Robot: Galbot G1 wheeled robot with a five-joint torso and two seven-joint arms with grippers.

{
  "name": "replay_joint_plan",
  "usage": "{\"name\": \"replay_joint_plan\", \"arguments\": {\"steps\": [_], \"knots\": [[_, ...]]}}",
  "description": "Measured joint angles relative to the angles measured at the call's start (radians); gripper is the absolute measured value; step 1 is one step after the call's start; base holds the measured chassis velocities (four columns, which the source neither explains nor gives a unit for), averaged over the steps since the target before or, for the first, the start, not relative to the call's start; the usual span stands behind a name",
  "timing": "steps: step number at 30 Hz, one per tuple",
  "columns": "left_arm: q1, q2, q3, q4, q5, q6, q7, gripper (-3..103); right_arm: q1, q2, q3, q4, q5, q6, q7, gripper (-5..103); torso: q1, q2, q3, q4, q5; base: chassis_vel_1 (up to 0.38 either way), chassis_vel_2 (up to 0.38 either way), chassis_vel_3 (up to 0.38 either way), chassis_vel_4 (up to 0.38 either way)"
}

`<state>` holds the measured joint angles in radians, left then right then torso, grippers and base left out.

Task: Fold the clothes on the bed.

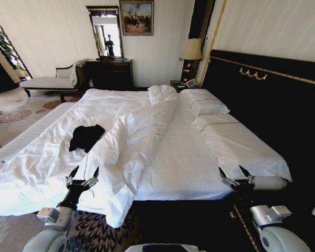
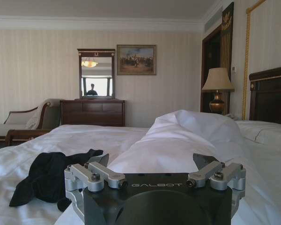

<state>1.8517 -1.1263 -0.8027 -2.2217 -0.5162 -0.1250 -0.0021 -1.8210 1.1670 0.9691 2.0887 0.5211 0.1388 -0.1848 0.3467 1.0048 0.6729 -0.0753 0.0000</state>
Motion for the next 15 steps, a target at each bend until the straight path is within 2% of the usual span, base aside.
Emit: {"name": "replay_joint_plan", "arguments": {"steps": [15], "knots": [[-0.007, -0.006, 0.01, 0.002, -0.001, 0.009, -0.008, 100, 0.001, 0.006, -0.004, -0.003, -0.009, -0.004, 0.019, 100, 0.0, 0.0, 0.0, 0.0, 0.0001, -0.115, 0.115, 0.121, -0.114]]}}
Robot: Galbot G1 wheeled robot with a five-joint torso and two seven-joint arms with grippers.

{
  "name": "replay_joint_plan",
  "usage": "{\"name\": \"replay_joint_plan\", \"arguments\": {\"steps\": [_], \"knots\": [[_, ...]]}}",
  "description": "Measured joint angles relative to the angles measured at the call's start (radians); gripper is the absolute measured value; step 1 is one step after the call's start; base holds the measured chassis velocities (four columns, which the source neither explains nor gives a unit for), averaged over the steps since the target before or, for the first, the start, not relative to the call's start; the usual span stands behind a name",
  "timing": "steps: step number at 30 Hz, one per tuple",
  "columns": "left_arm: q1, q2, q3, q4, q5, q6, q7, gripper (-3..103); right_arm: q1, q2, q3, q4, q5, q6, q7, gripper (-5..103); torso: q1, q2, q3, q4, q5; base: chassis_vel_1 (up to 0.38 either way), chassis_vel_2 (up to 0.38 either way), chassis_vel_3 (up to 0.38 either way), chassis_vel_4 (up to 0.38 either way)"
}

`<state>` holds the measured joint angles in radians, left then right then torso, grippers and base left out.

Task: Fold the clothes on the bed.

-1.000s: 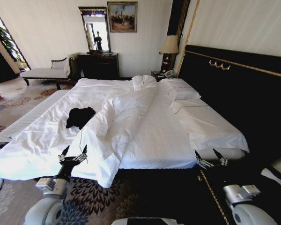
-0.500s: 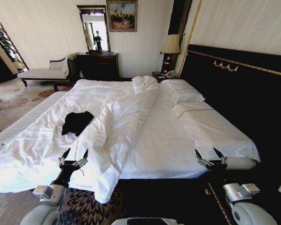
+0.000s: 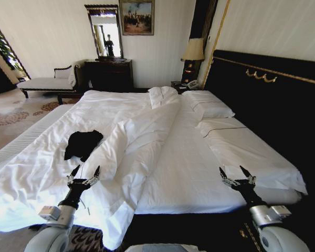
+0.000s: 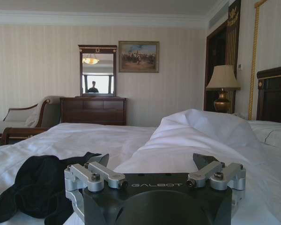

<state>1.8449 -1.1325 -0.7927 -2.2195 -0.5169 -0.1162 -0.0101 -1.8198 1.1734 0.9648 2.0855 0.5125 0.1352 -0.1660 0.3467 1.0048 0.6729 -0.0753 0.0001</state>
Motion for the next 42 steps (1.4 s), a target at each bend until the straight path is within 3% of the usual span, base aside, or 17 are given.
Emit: {"name": "replay_joint_plan", "arguments": {"steps": [20, 42], "knots": [[0.008, -0.009, 0.001, 0.008, 0.0, -0.004, -0.001, 100, 0.0, 0.012, 0.003, -0.006, -0.019, 0.003, 0.021, 100, 0.0, 0.0, 0.0, -0.0001, 0.0, 0.001, 0.02, -0.006, -0.02], [0.012, -0.011, -0.003, 0.004, -0.002, -0.005, -0.002, 100, 0.006, 0.019, 0.002, -0.017, -0.017, 0.006, 0.027, 100, 0.0, 0.0, 0.0, 0.0, 0.0, 0.117, 0.119, -0.111, -0.117]]}}
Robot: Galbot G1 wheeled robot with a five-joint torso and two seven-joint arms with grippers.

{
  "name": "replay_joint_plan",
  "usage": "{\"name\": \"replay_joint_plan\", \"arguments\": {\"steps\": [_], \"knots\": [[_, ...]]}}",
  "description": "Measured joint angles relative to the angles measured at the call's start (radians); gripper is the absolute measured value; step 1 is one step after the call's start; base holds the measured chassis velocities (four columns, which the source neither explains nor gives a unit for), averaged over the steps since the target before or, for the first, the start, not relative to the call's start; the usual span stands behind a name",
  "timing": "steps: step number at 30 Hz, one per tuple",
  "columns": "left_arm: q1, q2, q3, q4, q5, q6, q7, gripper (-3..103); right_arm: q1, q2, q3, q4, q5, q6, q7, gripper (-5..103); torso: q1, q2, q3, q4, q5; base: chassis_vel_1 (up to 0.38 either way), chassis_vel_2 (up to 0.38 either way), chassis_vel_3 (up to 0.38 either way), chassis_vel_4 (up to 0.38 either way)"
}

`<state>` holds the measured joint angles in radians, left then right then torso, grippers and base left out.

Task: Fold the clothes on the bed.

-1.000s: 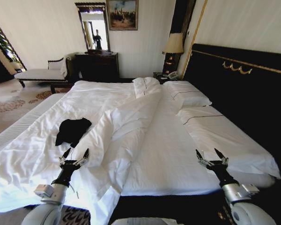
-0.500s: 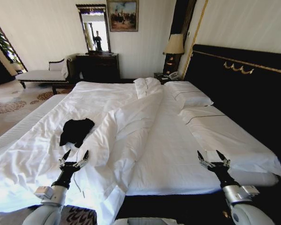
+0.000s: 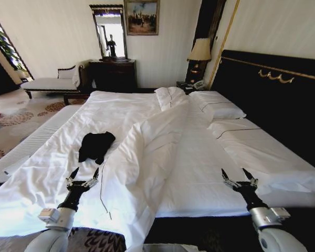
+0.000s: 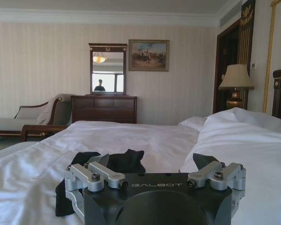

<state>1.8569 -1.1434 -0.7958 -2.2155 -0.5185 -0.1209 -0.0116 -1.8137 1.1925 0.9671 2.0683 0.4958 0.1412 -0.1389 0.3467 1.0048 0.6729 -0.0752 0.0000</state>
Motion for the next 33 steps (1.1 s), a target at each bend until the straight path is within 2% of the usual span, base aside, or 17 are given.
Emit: {"name": "replay_joint_plan", "arguments": {"steps": [33], "knots": [[0.008, -0.006, -0.002, -0.014, -0.001, 0.003, -0.004, 100, -0.005, 0.016, -0.003, 0.007, -0.004, 0.002, -0.007, 100, 0.0, 0.0, 0.0, 0.0, 0.0, 0.117, 0.114, -0.113, -0.116]]}}
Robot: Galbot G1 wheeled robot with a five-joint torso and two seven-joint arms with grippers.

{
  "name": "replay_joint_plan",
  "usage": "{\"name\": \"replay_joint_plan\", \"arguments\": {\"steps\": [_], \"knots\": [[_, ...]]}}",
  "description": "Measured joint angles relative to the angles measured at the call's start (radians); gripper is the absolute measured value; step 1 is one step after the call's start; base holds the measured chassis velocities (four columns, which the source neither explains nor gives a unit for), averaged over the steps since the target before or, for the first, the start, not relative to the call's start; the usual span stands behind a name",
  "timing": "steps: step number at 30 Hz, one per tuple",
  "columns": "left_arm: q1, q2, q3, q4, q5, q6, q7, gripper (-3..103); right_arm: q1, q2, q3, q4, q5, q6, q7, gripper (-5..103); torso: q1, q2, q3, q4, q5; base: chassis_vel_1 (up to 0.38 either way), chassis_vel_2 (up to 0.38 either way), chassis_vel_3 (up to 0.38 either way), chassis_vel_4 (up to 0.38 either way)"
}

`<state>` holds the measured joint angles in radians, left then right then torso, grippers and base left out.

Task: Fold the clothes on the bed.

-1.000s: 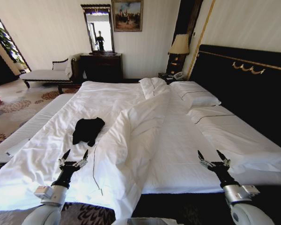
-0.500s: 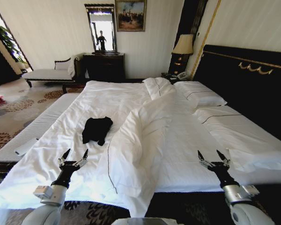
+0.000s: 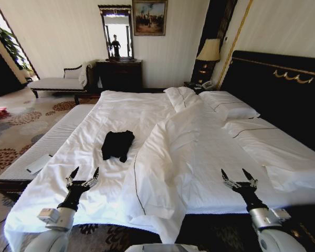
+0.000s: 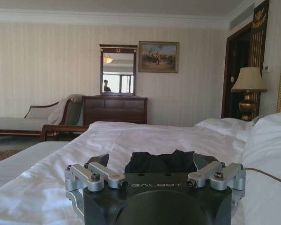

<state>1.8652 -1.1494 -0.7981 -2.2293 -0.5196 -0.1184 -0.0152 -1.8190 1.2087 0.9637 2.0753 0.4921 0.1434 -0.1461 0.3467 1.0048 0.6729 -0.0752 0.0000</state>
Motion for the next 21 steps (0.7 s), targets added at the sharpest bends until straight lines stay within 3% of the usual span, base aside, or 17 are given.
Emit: {"name": "replay_joint_plan", "arguments": {"steps": [15, 19, 21], "knots": [[0.0, 0.001, 0.0, -0.002, 0.0, -0.001, 0.0, 100, -0.03, 0.002, -0.001, 0.075, 0.035, -0.017, -0.007, 100, 0.0, 0.0, 0.0, -0.0003, -0.0004, 0.096, 0.092, -0.11, -0.095], [-0.002, 0.002, 0.001, -0.001, 0.0, -0.002, 0.0, 100, -0.05, -0.001, -0.003, 0.156, 0.111, -0.083, -0.01, 100, 0.0, 0.0, 0.0, 0.0002, 0.0, 0.0, 0.0, 0.0, 0.0], [-0.004, 0.002, 0.001, 0.002, 0.0, -0.002, 0.0, 100, -0.077, -0.008, -0.006, 0.23, 0.223, -0.175, -0.005, 100, 0.0, 0.0, 0.0, 0.0, 0.0005, 0.0, 0.0, 0.0, 0.0]]}}
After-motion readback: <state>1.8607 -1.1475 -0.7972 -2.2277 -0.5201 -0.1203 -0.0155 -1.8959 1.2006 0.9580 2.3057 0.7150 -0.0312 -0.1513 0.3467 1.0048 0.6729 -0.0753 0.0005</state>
